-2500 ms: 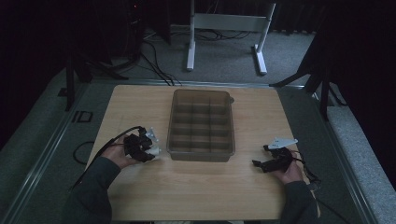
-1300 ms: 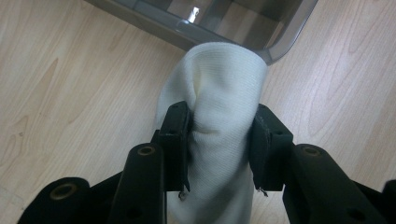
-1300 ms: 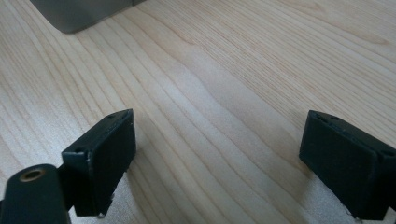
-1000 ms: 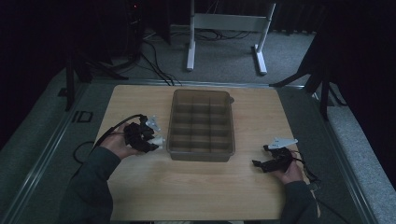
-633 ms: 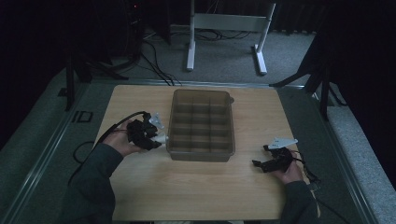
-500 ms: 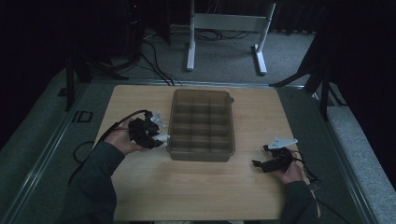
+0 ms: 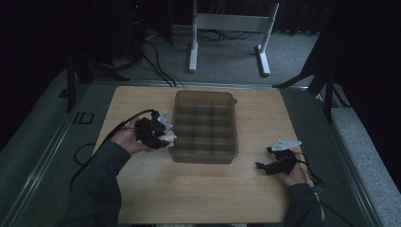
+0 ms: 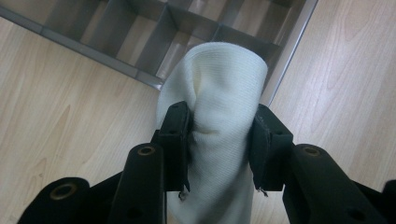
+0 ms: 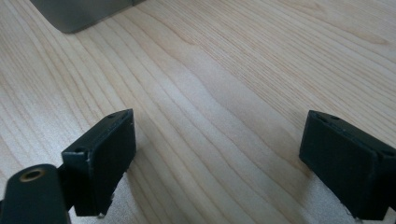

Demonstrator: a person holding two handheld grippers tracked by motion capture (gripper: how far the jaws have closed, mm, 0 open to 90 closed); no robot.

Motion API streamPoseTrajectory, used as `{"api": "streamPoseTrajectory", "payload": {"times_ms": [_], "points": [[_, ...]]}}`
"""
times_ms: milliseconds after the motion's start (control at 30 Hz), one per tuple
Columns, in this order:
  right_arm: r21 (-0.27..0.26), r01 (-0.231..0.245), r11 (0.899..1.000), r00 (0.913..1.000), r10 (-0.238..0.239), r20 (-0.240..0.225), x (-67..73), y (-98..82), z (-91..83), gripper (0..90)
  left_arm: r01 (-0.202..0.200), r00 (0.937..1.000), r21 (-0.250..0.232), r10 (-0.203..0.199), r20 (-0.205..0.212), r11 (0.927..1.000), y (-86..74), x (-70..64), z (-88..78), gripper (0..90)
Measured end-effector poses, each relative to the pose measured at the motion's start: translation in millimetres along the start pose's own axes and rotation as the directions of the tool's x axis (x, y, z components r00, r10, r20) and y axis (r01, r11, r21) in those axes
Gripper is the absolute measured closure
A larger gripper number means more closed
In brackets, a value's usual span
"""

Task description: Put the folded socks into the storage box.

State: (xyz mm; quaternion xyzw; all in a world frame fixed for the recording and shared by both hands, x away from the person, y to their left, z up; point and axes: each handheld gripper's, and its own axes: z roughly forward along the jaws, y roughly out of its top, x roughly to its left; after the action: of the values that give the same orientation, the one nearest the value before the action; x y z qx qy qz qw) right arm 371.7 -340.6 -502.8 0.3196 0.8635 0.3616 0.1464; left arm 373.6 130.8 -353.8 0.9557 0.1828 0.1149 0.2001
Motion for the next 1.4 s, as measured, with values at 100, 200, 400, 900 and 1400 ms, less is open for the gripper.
{"api": "streamPoseTrajectory", "payload": {"times_ms": [100, 200, 400, 900, 1400], "points": [[0.0, 0.0, 1.0, 1.0, 0.0, 0.0, 0.0, 0.0, 0.0, 10.3, -0.007, 1.0, -0.001, 0.007, 0.0, 1.0, 3.9, -0.5, 0.6, 62.6], [0.0, 0.0, 1.0, 1.0, 0.0, 0.0, 0.0, 0.0, 0.0, 10.3, -0.013, 0.9999, -0.003, 0.013, 0.001, 0.9999, 7.7, -0.8, 2.0, 62.6], [0.0, 0.0, 1.0, 1.0, 0.0, 0.0, 0.0, 0.0, 0.0, 10.3, -0.029, 0.9996, -0.005, 0.029, 0.003, 0.9996, 18.1, -2.8, 3.6, 62.6], [0.001, 0.0, 1.0, 1.0, 0.0, 0.0, 0.0, 0.0, -0.1, 10.3, -0.059, 0.9982, -0.016, 0.06, 0.011, 0.9981, 37.1, -4.7, 9.1, 62.6], [0.001, 0.001, 1.0, 1.0, -0.001, 0.0, -0.1, 0.0, -0.1, 10.3, -0.06, 0.9978, -0.017, 0.061, 0.028, 0.998, 48.7, -6.1, 23.4, 62.7]]}}
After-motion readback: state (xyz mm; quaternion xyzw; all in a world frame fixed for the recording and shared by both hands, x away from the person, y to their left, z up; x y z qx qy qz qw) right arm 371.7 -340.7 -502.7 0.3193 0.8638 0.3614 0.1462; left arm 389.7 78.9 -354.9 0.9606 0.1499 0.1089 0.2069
